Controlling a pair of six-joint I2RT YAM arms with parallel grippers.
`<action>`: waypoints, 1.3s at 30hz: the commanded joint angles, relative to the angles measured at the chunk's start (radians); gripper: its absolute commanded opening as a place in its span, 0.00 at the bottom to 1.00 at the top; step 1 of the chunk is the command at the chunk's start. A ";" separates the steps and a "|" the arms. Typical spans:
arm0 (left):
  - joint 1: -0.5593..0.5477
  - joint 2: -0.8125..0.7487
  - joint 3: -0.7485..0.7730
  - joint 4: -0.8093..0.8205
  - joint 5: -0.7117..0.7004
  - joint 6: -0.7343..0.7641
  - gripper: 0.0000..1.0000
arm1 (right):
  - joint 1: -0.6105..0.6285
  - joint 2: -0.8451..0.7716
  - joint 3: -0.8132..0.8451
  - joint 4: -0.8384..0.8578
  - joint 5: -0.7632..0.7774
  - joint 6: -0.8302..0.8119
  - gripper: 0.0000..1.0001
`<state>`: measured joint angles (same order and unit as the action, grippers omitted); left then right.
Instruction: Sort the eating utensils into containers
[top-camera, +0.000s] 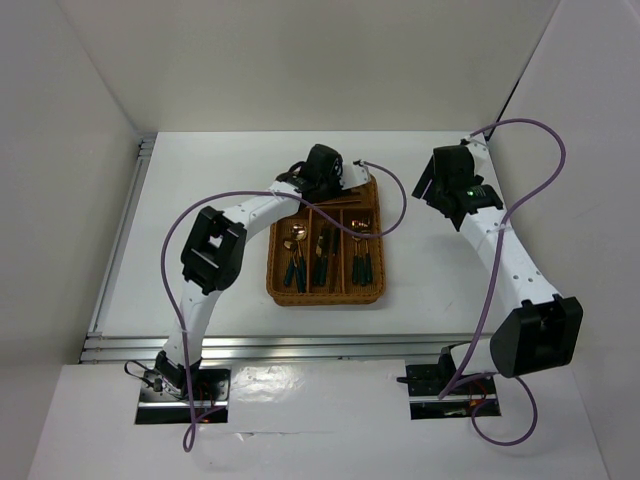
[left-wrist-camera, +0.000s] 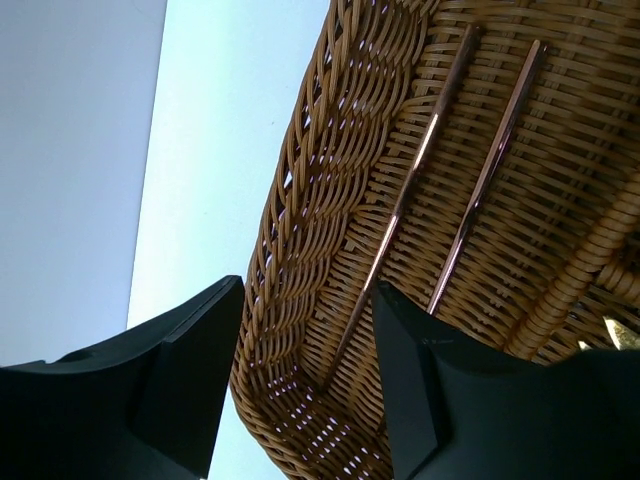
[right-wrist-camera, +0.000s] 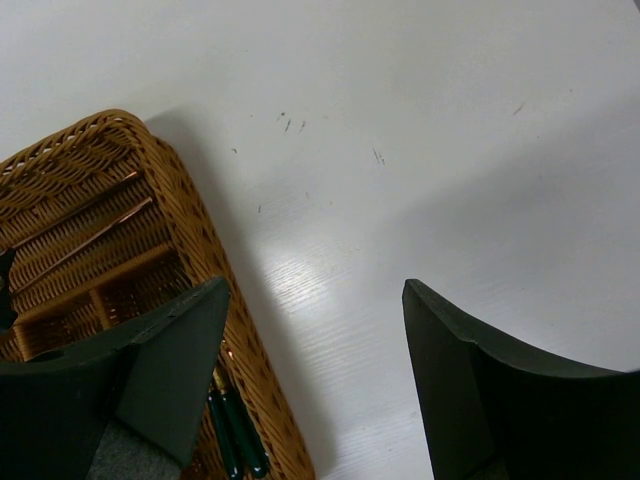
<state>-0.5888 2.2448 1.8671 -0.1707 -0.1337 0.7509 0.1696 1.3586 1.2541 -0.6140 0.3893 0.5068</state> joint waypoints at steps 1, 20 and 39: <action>-0.003 0.016 0.027 0.022 0.005 -0.041 0.68 | -0.005 0.013 0.018 0.022 0.016 -0.005 0.78; 0.182 -0.339 -0.019 -0.177 0.094 -0.737 1.00 | -0.005 0.103 0.119 0.058 -0.141 -0.074 1.00; 0.365 -0.821 -0.599 -0.073 0.066 -1.020 0.99 | -0.005 -0.032 -0.196 0.378 -0.147 -0.157 1.00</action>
<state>-0.2092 1.5215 1.3457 -0.3847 -0.0654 -0.2684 0.1696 1.3376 1.0798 -0.3183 0.2230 0.3679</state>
